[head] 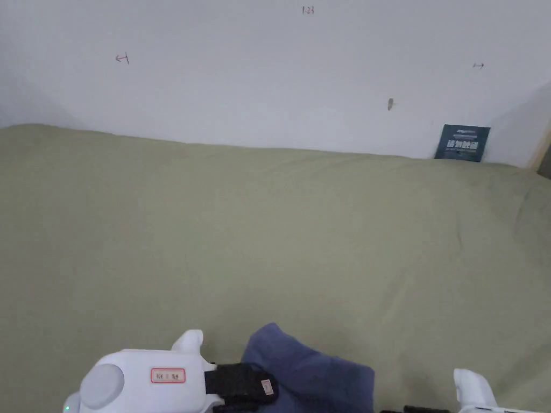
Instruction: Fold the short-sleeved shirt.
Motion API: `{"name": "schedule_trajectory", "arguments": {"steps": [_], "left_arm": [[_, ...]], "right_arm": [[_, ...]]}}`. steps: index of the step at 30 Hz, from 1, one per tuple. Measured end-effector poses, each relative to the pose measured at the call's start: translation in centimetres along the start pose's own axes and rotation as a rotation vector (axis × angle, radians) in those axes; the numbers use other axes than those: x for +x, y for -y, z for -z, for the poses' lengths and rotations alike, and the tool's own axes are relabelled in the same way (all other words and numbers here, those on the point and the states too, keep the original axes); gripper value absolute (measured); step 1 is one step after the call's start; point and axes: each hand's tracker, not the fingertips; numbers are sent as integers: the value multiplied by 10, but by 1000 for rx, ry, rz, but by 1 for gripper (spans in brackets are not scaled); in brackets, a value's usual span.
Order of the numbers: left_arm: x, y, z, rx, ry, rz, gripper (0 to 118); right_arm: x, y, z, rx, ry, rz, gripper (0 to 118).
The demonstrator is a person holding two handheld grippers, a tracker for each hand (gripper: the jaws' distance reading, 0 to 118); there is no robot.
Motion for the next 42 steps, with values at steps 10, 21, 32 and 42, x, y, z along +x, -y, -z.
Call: {"name": "schedule_trajectory", "arguments": {"steps": [10, 21, 32, 42], "left_arm": [[-138, -115, -235, 112, -286, -18, 21], [-268, -133, -402, 188, -566, -210, 33], [-139, -84, -437, 448, -760, -52, 66], [53, 3, -286, 742, -847, 391, 3]], "right_arm": [[-88, 2, 59, 11, -57, -85, 2], [-167, 19, 97, -49, -119, -195, 2], [-177, 20, 52, 15, -26, -256, 2], [-176, -10, -11, 294, 342, -360, 2]]}}
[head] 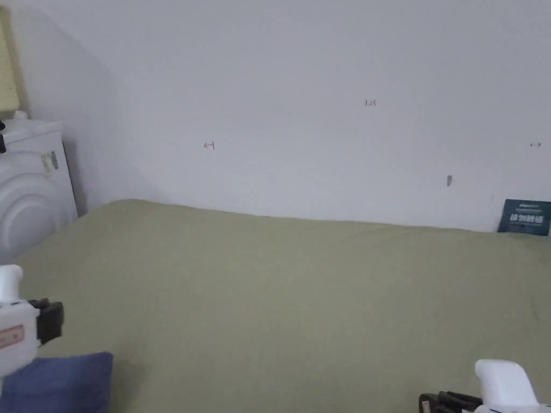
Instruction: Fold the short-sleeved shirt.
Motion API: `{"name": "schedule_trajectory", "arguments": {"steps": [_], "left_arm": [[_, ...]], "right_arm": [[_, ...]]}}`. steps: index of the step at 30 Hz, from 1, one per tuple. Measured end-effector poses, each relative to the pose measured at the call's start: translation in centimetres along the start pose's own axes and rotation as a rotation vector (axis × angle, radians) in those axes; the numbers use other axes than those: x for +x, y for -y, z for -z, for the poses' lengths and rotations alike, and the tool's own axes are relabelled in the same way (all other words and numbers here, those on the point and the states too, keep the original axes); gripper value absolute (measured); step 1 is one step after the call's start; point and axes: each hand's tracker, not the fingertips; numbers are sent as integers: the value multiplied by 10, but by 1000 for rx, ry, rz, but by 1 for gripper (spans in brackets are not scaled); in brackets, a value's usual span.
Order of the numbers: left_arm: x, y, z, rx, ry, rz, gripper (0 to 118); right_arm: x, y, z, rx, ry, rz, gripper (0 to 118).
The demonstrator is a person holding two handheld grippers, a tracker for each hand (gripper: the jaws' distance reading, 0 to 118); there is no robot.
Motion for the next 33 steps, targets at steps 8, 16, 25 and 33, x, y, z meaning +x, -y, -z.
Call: {"name": "schedule_trajectory", "arguments": {"steps": [8, 16, 25, 33], "left_arm": [[178, 60, -30, 89, 138, 113, 3], [250, 69, -57, 145, 171, 212, 3], [243, 75, -78, 156, 145, 177, 3], [244, 75, -92, 171, 146, 186, 3]], "right_arm": [[19, -4, -41, 112, 376, -49, 2], [21, -6, -79, 246, 480, -4, 2], [9, -1, -92, 309, 490, -7, 2], [1, 1, -103, 333, 489, -20, 2]]}}
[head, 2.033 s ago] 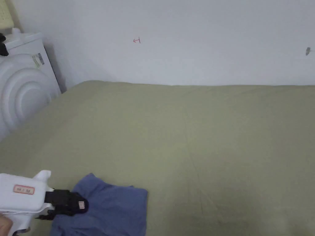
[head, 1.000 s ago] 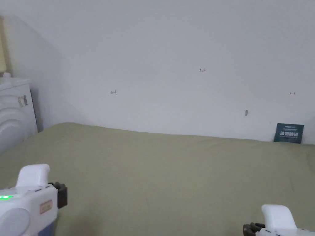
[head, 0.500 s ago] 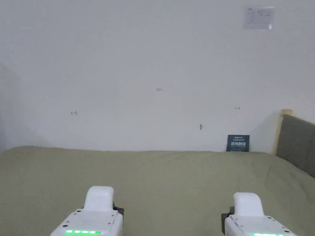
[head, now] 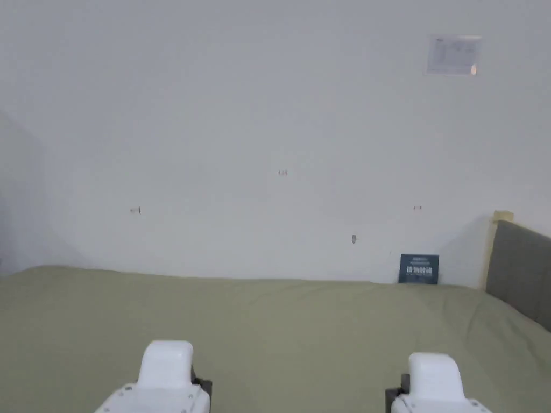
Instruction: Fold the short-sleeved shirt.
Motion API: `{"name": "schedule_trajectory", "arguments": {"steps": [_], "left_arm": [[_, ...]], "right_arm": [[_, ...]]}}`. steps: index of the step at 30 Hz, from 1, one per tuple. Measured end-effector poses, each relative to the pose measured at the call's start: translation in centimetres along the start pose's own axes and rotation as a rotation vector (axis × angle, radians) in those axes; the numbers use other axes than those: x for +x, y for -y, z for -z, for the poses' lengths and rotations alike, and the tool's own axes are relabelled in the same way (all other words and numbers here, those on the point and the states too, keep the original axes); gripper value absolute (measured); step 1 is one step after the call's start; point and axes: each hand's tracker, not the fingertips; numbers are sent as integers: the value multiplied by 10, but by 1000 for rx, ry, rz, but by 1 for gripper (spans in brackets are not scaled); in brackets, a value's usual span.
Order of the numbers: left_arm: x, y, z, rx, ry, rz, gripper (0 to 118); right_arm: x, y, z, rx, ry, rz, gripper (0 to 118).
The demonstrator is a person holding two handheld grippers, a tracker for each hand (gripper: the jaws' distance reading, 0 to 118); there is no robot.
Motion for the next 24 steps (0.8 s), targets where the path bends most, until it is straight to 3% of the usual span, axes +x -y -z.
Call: {"name": "schedule_trajectory", "arguments": {"steps": [24], "left_arm": [[6, -11, -7, 35, 17, -11, 3]], "right_arm": [[7, -9, -14, 31, -6, 5, 2]]}}
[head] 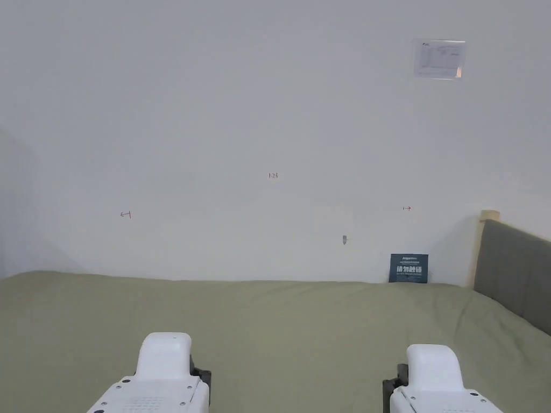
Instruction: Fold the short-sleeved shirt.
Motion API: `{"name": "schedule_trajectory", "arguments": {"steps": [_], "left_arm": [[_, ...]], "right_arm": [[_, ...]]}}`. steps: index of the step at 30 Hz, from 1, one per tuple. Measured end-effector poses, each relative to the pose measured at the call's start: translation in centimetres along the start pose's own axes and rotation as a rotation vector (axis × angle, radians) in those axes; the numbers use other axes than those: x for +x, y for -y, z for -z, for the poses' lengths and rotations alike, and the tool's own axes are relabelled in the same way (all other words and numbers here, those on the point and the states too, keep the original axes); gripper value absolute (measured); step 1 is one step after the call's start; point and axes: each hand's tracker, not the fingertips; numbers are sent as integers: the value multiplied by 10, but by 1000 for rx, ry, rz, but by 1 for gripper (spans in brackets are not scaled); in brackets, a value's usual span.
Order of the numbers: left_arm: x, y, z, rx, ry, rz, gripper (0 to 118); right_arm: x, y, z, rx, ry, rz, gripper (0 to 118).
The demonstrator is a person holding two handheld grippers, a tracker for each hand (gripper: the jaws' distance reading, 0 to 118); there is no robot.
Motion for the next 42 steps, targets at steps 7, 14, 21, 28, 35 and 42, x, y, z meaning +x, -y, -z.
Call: {"name": "schedule_trajectory", "arguments": {"steps": [7, 14, 21, 28, 35, 42], "left_arm": [[-3, 1, -2, -6, -5, -10, 3], [-5, 6, 0, -18, -9, -21, 3], [-5, 8, 3, -35, -1, -26, 3], [-3, 8, 2, -33, 6, -15, 3], [-2, 7, -4, 1, 18, 0, 3], [1, -10, -12, 65, 18, 38, 53]], "right_arm": [[-1, -2, -2, 8, -9, -2, 2], [1, -3, -4, 20, -5, 4, 2], [0, -2, -5, 16, -4, -9, 2], [1, 0, -3, 4, -10, -5, 2], [0, -1, -5, 11, -12, 0, 2], [5, -16, -8, 2, -29, -1, 11]]}}
